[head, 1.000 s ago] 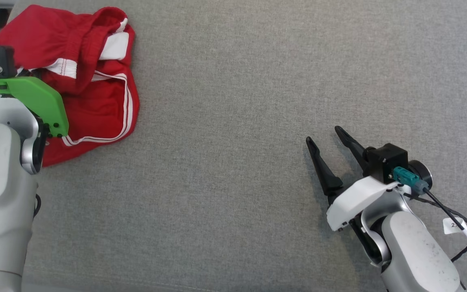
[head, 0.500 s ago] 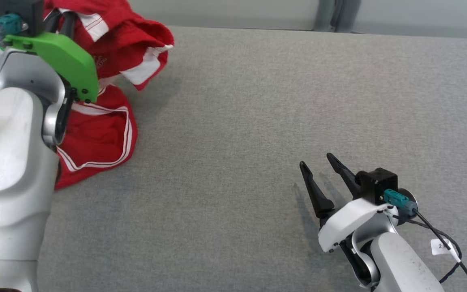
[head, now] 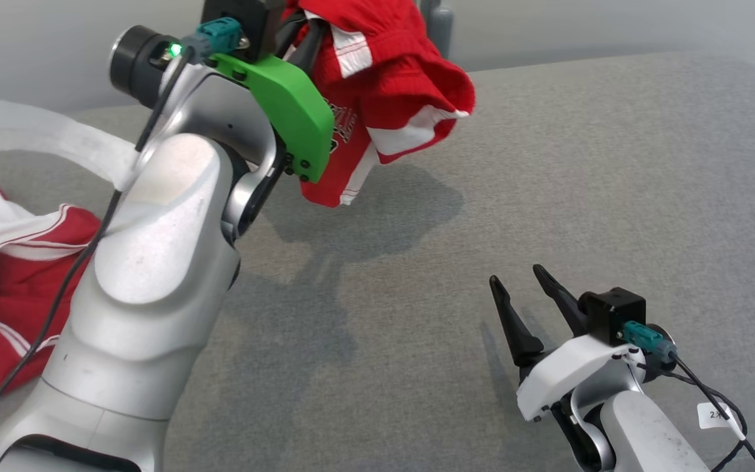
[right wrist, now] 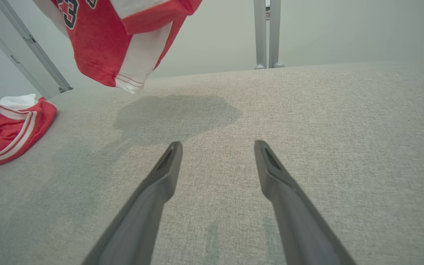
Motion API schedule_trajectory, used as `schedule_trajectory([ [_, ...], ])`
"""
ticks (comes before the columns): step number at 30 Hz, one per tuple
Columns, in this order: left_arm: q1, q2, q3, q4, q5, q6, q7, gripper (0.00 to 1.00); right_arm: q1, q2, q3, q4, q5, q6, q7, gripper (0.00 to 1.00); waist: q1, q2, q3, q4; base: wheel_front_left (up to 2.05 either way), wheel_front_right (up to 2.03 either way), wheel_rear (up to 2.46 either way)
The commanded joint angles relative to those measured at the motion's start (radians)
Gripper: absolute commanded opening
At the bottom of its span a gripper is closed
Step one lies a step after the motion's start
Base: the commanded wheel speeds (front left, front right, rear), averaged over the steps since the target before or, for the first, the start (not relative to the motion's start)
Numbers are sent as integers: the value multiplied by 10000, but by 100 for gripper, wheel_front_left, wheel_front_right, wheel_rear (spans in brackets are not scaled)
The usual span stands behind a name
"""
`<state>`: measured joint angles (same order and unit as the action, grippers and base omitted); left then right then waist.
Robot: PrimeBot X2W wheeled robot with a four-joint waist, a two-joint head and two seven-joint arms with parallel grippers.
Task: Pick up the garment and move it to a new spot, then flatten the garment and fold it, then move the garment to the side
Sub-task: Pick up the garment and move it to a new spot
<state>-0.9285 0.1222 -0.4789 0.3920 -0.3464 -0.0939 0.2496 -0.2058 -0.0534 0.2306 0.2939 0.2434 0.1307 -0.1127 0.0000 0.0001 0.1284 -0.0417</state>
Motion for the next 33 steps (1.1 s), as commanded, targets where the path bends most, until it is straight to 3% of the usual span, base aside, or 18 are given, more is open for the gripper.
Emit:
schedule_trajectory([
  [1,-206,-63,-79,28,-45,-35,-104,0,61,-6,11,-54,-24,1,-9,100,0,-1,-53,-840,0,0,0],
  [6,-83,-480,-484,343,-452,-94,-225,0,-36,9,7,-167,-39,1,-6,100,0,-1,291,-1391,0,0,0],
  [12,590,-597,-844,876,-960,-45,11,0,-115,22,-19,-210,-17,1,-104,100,0,-1,796,-1729,0,0,0],
  [22,1811,178,-643,1824,-1201,406,334,0,-159,30,-164,-147,-45,1,-239,100,0,-1,1259,-1670,0,0,0],
  [23,1903,269,-618,1882,-1184,455,327,19,-163,29,-174,-134,-42,1,-250,100,0,-1,1263,-1624,0,0,0],
  [24,1996,354,-588,1927,-1208,477,304,100,-167,33,-172,-121,-31,1,-254,100,0,-1,1251,-1573,0,0,0],
  [30,2141,766,-457,1968,-1080,735,20,100,-162,27,-153,-51,23,1,-255,100,0,-1,1014,-1201,0,0,0],
  [33,2063,1070,-427,1869,-854,1143,38,100,-105,25,-179,-15,1,1,-192,100,0,-1,743,-1000,0,0,0],
])
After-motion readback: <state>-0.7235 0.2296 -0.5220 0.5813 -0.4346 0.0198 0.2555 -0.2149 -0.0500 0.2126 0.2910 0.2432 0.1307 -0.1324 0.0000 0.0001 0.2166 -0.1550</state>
